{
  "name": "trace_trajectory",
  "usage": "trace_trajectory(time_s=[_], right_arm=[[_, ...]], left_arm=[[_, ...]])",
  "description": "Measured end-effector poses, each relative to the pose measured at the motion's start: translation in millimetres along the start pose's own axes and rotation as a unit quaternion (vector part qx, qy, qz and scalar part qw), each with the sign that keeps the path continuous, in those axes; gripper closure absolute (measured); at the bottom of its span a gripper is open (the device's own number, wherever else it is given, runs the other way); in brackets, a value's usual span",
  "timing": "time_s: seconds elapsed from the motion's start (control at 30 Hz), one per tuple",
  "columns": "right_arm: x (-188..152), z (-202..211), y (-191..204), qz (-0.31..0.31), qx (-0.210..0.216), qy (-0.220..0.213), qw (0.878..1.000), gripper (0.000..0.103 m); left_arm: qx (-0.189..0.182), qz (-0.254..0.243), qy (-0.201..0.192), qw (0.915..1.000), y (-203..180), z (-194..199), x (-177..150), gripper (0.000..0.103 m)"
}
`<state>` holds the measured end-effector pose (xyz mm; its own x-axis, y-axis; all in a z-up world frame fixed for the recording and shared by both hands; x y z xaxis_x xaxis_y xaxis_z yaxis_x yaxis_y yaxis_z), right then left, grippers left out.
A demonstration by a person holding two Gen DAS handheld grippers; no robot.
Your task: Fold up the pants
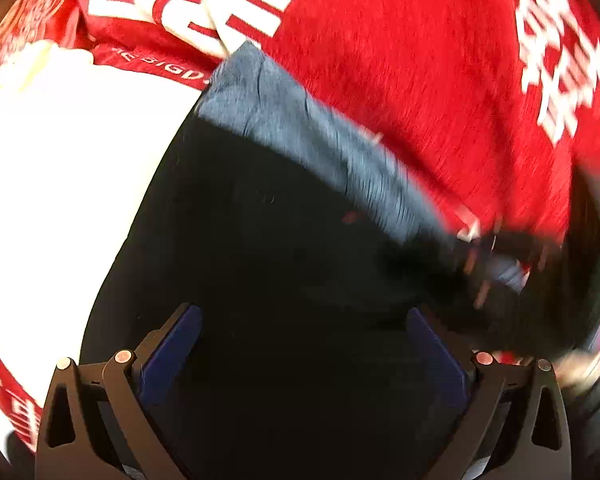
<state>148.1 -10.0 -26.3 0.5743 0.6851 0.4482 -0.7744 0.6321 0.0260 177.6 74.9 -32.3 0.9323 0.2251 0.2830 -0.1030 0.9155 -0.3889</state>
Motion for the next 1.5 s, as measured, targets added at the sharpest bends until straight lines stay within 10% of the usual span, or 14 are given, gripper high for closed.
trace_trajectory(time_s=[0.33, 0.47, 0.67, 0.73, 0.8, 0.87, 1.0, 1.03, 1.07, 1.23, 1.5], right_arm=[[-48.8, 21.8, 35.0, 0.035, -0.075, -0.017, 0.996, 0.097], [-54.5, 24.9, 36.2, 0.023, -0.077, -0.021, 0.997, 0.097], [-59.2, 19.2, 40.3, 0.041, -0.083, -0.005, 0.996, 0.094], [-59.4, 21.2, 35.4, 0.040, -0.064, -0.003, 0.997, 0.078], [-62.7, 23.6, 24.5, 0.042, -0.064, -0.001, 0.997, 0.018], [-66.3, 21.4, 9.2, 0.043, -0.068, 0.007, 0.997, 0.012], [-71.4, 5.6, -21.3, 0.006, -0.041, 0.052, 0.998, 0.024], [-73.3, 2.2, -26.5, -0.003, -0.035, 0.065, 0.997, 0.040], [-74.4, 0.3, -32.3, -0.016, -0.039, 0.081, 0.996, 0.082], [-75.1, 49.2, -3.1, -0.012, -0.073, 0.049, 0.996, 0.086], [-116.4, 114.9, 147.1, 0.038, -0.232, 0.011, 0.972, 0.088]], left_arm=[[0.008, 0.095, -0.001, 0.9955, -16.2, -21.1, 53.5, 0.000], [0.023, 0.112, 0.056, 0.9919, -11.5, -52.4, 44.1, 0.074], [0.008, 0.103, 0.026, 0.9943, -5.9, -43.3, 27.9, 0.089], [0.013, 0.095, 0.025, 0.9951, -7.8, -42.4, 27.2, 0.090], [0.013, 0.095, 0.026, 0.9951, -7.2, -44.9, 28.2, 0.090], [0.012, 0.091, 0.025, 0.9955, -4.9, -43.0, 28.6, 0.090], [0.006, 0.084, 0.026, 0.9961, -2.6, -36.4, 30.2, 0.090], [0.000, 0.083, 0.028, 0.9962, -3.2, -34.7, 30.6, 0.090], [-0.001, 0.081, 0.027, 0.9963, -3.6, -30.6, 30.0, 0.090], [-0.039, 0.040, 0.005, 0.9984, -7.8, 10.3, 15.0, 0.090], [-0.087, 0.014, -0.008, 0.9961, 33.1, 58.0, -70.8, 0.090]])
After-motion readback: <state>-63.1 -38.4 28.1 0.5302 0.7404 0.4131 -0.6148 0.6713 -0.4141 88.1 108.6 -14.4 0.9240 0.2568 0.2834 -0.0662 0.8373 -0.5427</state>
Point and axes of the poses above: each gripper's, at about its wrist camera, not at the fingertips, and z roughly against the way its jaws point, y to its left, x to its top, the point moved 4 cm from there along -z, roughly the way its jaws point, and after that the axes turned 3 degrees about y, right-handed, at the moved point
